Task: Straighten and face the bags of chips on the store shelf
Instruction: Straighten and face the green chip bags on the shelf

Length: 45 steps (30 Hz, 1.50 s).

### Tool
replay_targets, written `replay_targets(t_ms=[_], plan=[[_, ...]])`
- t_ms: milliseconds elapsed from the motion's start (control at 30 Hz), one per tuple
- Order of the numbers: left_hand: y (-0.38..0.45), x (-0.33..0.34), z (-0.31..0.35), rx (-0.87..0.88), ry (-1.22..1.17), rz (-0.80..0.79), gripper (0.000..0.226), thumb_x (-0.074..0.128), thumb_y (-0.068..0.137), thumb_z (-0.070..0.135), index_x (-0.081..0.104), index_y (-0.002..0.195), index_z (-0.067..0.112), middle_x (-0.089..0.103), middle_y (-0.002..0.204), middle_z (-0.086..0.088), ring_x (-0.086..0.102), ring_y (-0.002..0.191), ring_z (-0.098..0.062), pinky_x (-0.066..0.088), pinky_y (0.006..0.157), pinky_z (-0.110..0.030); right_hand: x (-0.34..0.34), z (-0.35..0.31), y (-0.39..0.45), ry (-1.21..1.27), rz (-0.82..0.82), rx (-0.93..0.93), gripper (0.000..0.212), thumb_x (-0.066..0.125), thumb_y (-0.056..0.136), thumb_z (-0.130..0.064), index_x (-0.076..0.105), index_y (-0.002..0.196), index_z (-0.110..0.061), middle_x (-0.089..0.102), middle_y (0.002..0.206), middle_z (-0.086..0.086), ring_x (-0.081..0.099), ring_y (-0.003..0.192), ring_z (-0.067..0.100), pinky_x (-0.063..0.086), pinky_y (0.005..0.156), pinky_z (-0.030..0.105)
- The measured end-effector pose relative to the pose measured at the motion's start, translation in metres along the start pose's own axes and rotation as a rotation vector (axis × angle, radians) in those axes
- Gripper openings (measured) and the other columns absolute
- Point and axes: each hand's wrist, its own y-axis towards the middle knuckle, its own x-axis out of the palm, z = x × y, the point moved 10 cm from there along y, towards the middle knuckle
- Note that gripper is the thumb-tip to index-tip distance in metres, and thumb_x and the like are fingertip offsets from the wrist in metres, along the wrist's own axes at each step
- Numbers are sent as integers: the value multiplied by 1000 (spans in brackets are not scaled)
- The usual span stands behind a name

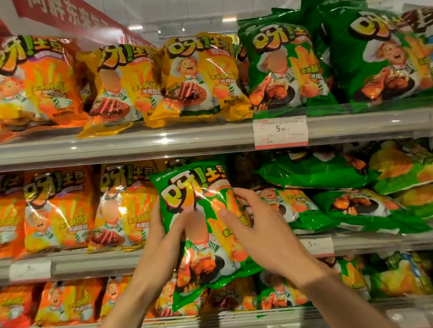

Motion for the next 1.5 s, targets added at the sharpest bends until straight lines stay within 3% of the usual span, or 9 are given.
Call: replay_targets(t_ms=[167,333,567,667,767,1000,1100,1300,1500], plan=[[1,-8,6,11,59,62,59,60,96,37,23,140,50,36,114,46,38,88,39,34,86,0,-12,-2,-2,-86,-9,-40,56,40,96,-65,38,146,-41,50,139,-16,47,126,3,42,108,35],[9,-15,8,28,91,53,79,64,92,39,16,154,45,44,132,31,40,124,0,30,103,-29,-45,0,21,-425,2,-65,45,38,105,-43,48,145,-25,56,142,-3,47,133,19,37,105,32],[8,-14,20,50,93,60,77,64,92,36,20,154,42,45,122,35,48,105,12,33,96,-22,-33,54,71,-775,-148,211,73,32,98,-63,46,141,-5,48,145,18,47,130,37,41,105,45],[7,-14,21,18,94,65,72,64,94,29,22,152,38,41,107,40,48,75,34,39,71,2,-37,76,79,-829,-199,422,90,32,91,-74,28,153,-9,33,156,18,32,141,44,30,113,58],[8,-16,20,-4,94,71,75,63,94,27,20,155,36,40,104,39,42,65,39,36,54,7,-34,86,80,-771,-231,470,100,41,85,-76,16,157,-11,21,162,17,26,144,45,30,114,60],[6,-23,16,2,96,80,74,62,94,35,19,153,44,37,104,43,44,74,33,34,65,-6,-51,63,80,-635,-88,302,75,59,92,-50,29,150,-14,35,151,15,44,132,39,44,105,46],[8,-24,14,11,76,66,76,64,92,39,19,153,45,42,110,38,50,96,16,35,76,-12,-61,55,79,-549,40,206,71,59,93,-49,32,149,-15,44,142,16,49,126,40,47,100,45],[11,-27,9,18,104,38,84,63,86,53,14,153,50,36,151,18,34,134,-6,30,108,-37,-51,49,74,-554,304,1,66,49,99,-47,27,151,-12,29,152,19,41,128,44,41,101,55],[12,-29,8,34,115,39,87,65,81,55,17,153,49,38,151,20,35,139,-7,30,109,-34,-7,99,84,-715,73,104,77,25,99,-64,10,157,-15,20,159,17,20,144,37,14,118,56]])
